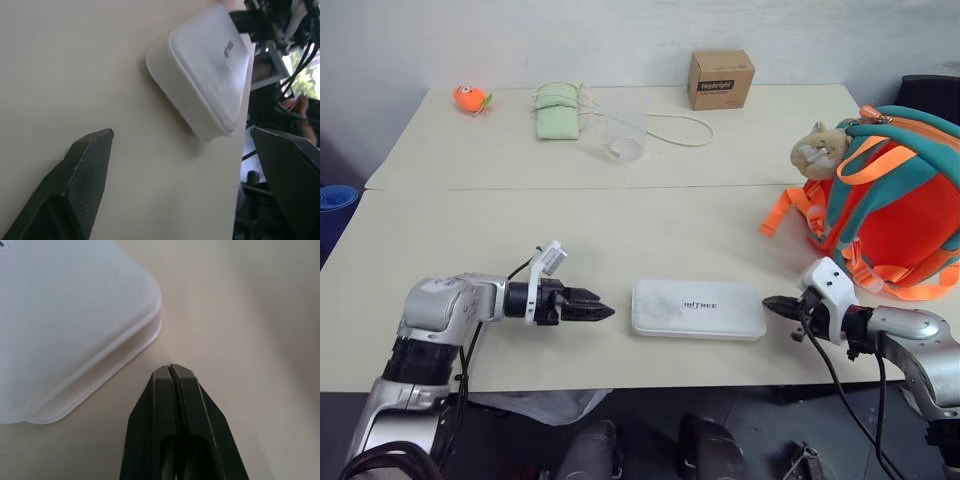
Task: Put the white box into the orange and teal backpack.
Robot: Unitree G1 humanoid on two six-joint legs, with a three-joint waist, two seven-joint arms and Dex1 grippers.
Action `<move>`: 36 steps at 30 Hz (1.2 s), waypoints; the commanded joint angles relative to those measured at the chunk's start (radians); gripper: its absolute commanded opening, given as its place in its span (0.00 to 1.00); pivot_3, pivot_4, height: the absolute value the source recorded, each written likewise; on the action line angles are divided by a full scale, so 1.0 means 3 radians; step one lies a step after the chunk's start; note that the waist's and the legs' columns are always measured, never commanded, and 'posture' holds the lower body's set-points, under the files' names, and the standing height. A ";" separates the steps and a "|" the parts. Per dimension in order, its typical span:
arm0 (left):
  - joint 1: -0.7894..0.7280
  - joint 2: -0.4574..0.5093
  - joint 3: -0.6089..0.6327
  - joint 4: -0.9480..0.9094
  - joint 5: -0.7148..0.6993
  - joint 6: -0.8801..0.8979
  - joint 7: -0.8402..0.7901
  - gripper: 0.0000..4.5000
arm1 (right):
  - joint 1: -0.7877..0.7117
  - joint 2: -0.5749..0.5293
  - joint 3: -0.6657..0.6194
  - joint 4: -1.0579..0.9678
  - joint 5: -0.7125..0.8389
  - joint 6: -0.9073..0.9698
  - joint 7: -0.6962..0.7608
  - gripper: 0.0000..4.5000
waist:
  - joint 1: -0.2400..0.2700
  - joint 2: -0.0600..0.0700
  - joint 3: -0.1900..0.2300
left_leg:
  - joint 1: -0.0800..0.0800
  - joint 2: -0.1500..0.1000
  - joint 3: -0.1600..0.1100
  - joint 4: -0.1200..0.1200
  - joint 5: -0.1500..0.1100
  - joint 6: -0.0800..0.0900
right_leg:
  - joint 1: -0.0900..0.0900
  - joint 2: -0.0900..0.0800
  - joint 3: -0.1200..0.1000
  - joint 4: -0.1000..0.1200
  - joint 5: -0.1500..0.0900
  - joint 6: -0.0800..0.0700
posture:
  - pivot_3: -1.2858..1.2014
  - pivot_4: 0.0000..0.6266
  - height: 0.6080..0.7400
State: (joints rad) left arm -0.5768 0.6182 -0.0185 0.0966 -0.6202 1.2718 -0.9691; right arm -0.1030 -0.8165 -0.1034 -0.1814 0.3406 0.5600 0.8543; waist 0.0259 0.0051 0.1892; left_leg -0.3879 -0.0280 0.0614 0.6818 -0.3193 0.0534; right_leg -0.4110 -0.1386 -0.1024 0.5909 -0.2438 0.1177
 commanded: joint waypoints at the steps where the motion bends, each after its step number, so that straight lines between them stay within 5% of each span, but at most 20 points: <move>1: -0.0049 -0.0047 -0.0086 0.0099 -0.0111 0.0338 0.0027 1.00 | 0.0024 -0.0036 -0.0033 -0.0077 -0.0014 -0.0074 0.0035 0.00 | -0.0003 0.0000 0.0000 | 0.0000 0.0000 0.0000 0.0000 0.0000 0.0000 | 0.0000 0.0001 0.0000 0.0000 0.0000 0.0000 | 0.52 0.24 1.00; 8: -0.0237 -0.0452 -0.0516 0.0240 -0.0041 0.0452 0.0150 1.00 | -0.0052 0.0214 0.0187 -0.0133 -0.0065 -0.0105 -0.0089 0.00 | 0.0010 -0.0003 -0.0006 | 0.0005 0.0001 -0.0001 0.0000 -0.0002 -0.0004 | 0.0007 0.0002 0.0001 -0.0003 0.0000 0.0000 | 0.52 0.24 1.00; 15: -0.0403 -0.0836 -0.0335 0.0531 -0.0001 0.0483 0.0401 1.00 | -0.0137 0.0480 0.0326 -0.0277 -0.0096 -0.0011 -0.0254 0.00 | -0.0003 -0.0003 -0.0009 | 0.0008 0.0004 -0.0001 0.0001 -0.0002 -0.0009 | 0.0008 0.0007 0.0004 -0.0002 0.0000 0.0000 | 0.52 0.24 1.00; 26: -0.0523 -0.0753 0.0075 0.0616 -0.0200 0.0561 0.0404 0.34 | 0.0169 0.0408 -0.0010 -0.0440 -0.0035 0.0012 -0.0344 0.00 | -0.0004 -0.0005 -0.0008 | 0.0004 0.0012 -0.0001 0.0001 -0.0002 -0.0014 | 0.0003 0.0014 0.0004 -0.0003 0.0000 -0.0001 | 0.52 0.24 1.00; 28: -0.0502 -0.0701 0.0142 0.0530 -0.0281 0.0627 0.0391 0.27 | 0.0284 0.0390 -0.0256 -0.0559 0.0098 0.0127 -0.0379 0.08 | -0.0005 -0.0004 -0.0008 | 0.0004 0.0012 -0.0001 0.0001 -0.0003 -0.0014 | 0.0003 0.0014 0.0005 -0.0004 0.0000 -0.0001 | 0.52 0.24 1.00; 36: -0.0393 -0.0467 0.0730 0.0117 -0.0613 0.0904 0.0439 0.26 | 0.0556 0.0436 -0.1682 -0.0954 0.0866 0.0762 -0.0735 0.64 | -0.0007 -0.0004 -0.0006 | 0.0001 0.0024 0.0001 0.0000 -0.0007 -0.0021 | -0.0003 0.0007 0.0008 -0.0005 -0.0001 -0.0004 | 0.52 0.24 1.00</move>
State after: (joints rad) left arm -0.6948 0.4725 0.1492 0.1894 -0.7517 1.5273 -0.8359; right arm 0.0666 -0.6826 -0.5328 -0.4331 0.5507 0.7585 0.6598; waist 0.0237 0.0039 0.1873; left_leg -0.3875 -0.0202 0.0614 0.6818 -0.3236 0.0430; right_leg -0.4119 -0.1363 -0.1002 0.5896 -0.2445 0.1157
